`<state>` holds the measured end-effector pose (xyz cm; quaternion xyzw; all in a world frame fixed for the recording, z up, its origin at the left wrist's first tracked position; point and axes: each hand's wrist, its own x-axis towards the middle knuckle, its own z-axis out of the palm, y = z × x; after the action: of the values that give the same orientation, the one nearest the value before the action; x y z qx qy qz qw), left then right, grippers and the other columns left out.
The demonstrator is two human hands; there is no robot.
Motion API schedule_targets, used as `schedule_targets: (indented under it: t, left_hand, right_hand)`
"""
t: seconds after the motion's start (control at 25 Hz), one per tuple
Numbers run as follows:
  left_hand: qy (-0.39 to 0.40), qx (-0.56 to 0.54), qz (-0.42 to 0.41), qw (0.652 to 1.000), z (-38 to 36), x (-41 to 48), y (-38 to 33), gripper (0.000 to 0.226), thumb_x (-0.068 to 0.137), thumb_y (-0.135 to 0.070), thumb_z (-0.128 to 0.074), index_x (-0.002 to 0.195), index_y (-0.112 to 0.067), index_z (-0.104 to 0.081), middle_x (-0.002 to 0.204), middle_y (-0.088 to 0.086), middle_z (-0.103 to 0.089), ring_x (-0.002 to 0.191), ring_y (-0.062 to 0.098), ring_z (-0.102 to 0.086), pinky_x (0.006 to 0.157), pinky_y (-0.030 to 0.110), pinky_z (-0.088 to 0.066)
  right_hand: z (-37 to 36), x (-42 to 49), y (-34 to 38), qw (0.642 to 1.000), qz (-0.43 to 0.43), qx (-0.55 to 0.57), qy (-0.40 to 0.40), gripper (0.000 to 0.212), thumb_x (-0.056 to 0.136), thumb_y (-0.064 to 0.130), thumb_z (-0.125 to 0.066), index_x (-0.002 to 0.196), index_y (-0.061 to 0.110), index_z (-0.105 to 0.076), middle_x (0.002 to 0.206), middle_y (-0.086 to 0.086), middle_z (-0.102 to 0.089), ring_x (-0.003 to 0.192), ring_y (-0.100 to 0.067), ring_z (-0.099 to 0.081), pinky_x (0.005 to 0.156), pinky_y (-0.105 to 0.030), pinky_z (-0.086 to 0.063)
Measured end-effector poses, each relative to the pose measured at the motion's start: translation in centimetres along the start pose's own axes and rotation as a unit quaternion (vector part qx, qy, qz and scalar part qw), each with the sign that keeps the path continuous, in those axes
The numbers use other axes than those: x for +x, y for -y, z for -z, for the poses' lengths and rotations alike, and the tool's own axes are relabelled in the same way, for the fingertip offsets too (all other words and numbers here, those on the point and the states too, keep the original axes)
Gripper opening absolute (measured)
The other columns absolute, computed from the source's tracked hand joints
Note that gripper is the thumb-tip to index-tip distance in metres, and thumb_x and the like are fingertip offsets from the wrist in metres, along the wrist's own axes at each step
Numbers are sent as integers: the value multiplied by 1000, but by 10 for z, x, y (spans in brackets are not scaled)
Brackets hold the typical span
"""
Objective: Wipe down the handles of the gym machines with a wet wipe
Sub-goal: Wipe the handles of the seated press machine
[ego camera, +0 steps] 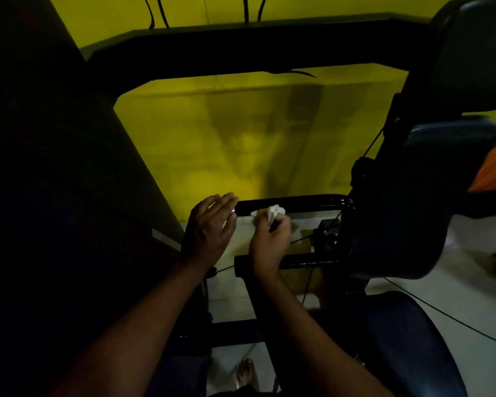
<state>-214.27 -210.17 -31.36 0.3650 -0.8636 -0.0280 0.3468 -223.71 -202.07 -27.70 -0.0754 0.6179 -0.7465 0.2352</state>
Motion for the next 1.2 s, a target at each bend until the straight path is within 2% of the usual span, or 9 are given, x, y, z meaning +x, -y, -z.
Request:
schedule_targets:
  t: [0.12, 0.2, 0.32, 0.44, 0.56, 0.68, 0.8, 0.92, 1.2]
  left_hand:
    - [-5, 3, -7, 1000, 2, 1, 2, 36, 97, -25, -51, 127, -11, -65, 131, 3, -64, 119, 24, -55, 97, 39, -48]
    - [-1, 3, -5, 1000, 1, 2, 3, 37, 97, -24, -51, 129, -11, -64, 132, 4, -63, 120, 25, -55, 97, 41, -49]
    - [-2, -1, -9, 1000, 3, -2, 2, 37, 97, -26, -52, 129, -10, -64, 134, 5, -62, 121, 27, -56, 98, 41, -48]
    - [-10, -19, -6, 1000, 4, -5, 1, 37, 97, -27, -54, 128, -9, -64, 132, 6, -63, 121, 27, -56, 100, 39, -46]
    - [-21, -22, 16, 999, 2, -3, 1, 37, 95, -26, -55, 126, -9, -65, 131, 6, -64, 120, 27, -57, 98, 41, -48]
    - [-34, -13, 8, 999, 0, -3, 3, 36, 95, -25, -56, 124, -7, -66, 129, 8, -65, 118, 28, -59, 95, 42, -50]
    - [-50, -12, -2, 999, 0, -2, 5, 37, 93, -25, -57, 124, -6, -66, 126, 9, -66, 117, 28, -59, 93, 42, -51]
    - [-48, -9, 7, 999, -1, -2, 4, 42, 92, -29, -58, 126, -6, -65, 125, 8, -67, 118, 25, -55, 96, 38, -49]
    - [-46, -18, 14, 999, 4, 0, 5, 39, 89, -28, -59, 121, -8, -68, 121, 4, -69, 119, 21, -53, 94, 35, -47]
  right_hand:
    - [11, 11, -5, 959, 181, -217, 32, 4, 90, 11, -66, 94, 10, -64, 96, -10, -61, 89, -24, -57, 73, -27, -39]
    - [12, 21, 1, 922, 244, -284, 101, 20, 90, 16, -59, 107, 8, -67, 106, -8, -61, 98, -23, -52, 76, -30, -39]
    - [7, 15, 2, 799, 388, -427, 169, 39, 91, 20, -41, 121, 8, -63, 107, -13, -66, 96, -32, -53, 74, -37, -48]
    - [12, 22, 5, 702, 460, -484, 248, 35, 93, 22, -46, 123, 13, -61, 106, -11, -64, 93, -33, -53, 73, -37, -47]
    - [18, 44, 17, 720, 441, -499, 193, 23, 90, 12, -53, 107, 11, -69, 99, -14, -65, 88, -36, -55, 71, -38, -45]
    - [13, 40, 23, 654, 467, -520, 290, 29, 92, 15, -44, 110, 12, -67, 110, -14, -63, 97, -34, -55, 72, -39, -49]
    - [1, 41, 33, 671, 416, -515, 334, 25, 94, 13, -54, 115, 14, -67, 113, -11, -64, 102, -30, -56, 76, -38, -51]
    - [-5, 58, 39, 616, 440, -541, 367, 15, 96, 18, -56, 106, 18, -67, 105, -6, -63, 97, -24, -56, 67, -37, -52]
    - [-35, 90, 36, 605, 337, -566, 447, 20, 91, 25, -66, 94, 6, -70, 88, -11, -68, 80, -27, -65, 73, -43, -56]
